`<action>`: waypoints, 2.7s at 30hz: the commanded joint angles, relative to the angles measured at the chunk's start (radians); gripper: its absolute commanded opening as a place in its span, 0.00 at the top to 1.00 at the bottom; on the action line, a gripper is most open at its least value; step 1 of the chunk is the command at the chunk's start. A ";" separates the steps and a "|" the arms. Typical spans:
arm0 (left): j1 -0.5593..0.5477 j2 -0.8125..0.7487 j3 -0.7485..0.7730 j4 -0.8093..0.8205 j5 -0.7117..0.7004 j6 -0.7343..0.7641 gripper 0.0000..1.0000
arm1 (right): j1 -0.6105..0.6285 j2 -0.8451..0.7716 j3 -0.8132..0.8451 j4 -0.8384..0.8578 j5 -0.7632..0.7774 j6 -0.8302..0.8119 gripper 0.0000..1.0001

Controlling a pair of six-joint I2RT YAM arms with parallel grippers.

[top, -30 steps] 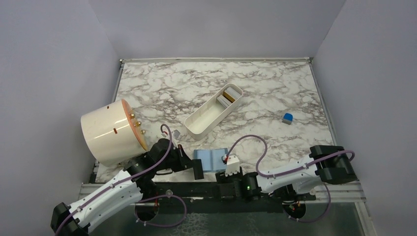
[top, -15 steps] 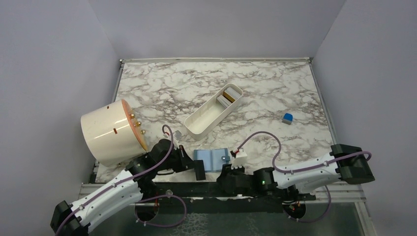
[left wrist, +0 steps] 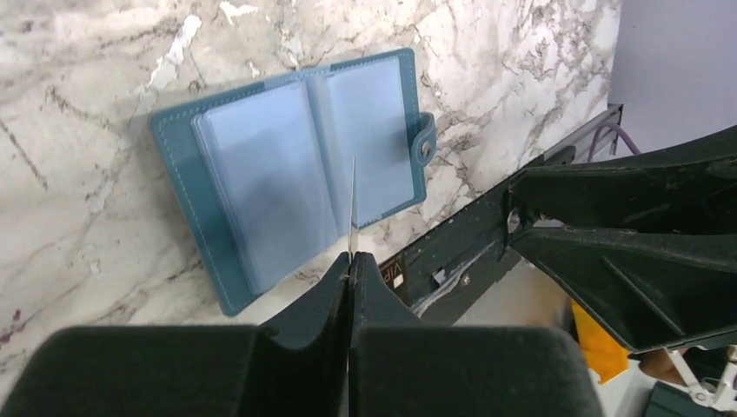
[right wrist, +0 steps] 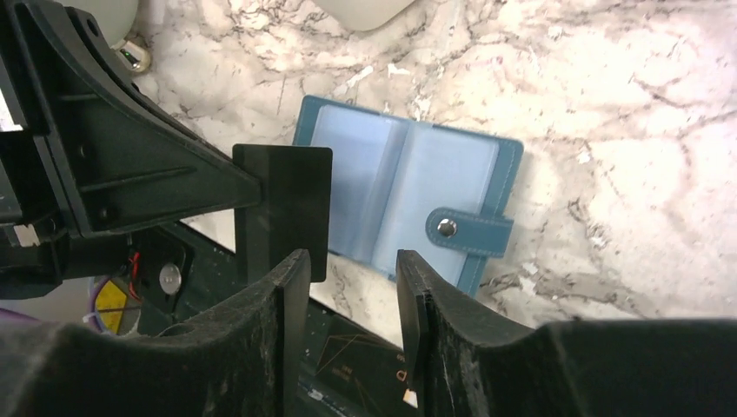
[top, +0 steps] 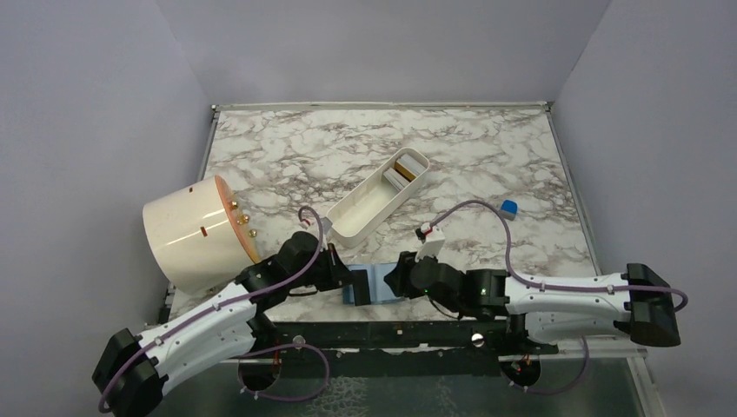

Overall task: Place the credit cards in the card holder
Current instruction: Insert the credit card into the card holder.

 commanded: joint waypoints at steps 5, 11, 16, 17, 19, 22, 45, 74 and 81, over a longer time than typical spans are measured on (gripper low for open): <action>0.039 0.173 0.048 0.177 0.064 0.089 1.00 | -0.169 0.073 0.007 0.116 -0.227 -0.192 0.64; 0.061 0.257 0.052 0.226 0.101 0.091 1.00 | -0.222 0.176 0.014 0.156 -0.280 -0.228 0.68; 0.068 0.313 0.040 0.286 0.137 0.075 1.00 | -0.254 0.252 0.005 0.183 -0.311 -0.240 0.73; 0.069 0.324 0.039 0.292 0.141 0.075 1.00 | -0.256 0.264 0.003 0.184 -0.311 -0.240 0.74; 0.071 0.346 0.040 0.299 0.148 0.075 1.00 | -0.259 0.290 -0.005 0.186 -0.311 -0.236 0.76; 0.072 0.375 0.043 0.308 0.150 0.079 1.00 | -0.264 0.314 -0.019 0.184 -0.311 -0.224 0.79; 0.075 0.511 0.090 0.251 0.109 0.133 1.00 | -0.265 0.362 -0.067 0.205 -0.315 -0.197 0.88; 0.075 0.608 0.080 0.351 0.037 0.113 1.00 | -0.265 0.294 -0.091 0.182 -0.357 -0.149 0.87; 0.074 0.610 0.070 0.364 0.032 0.110 1.00 | -0.264 0.216 -0.115 0.114 -0.314 -0.122 0.79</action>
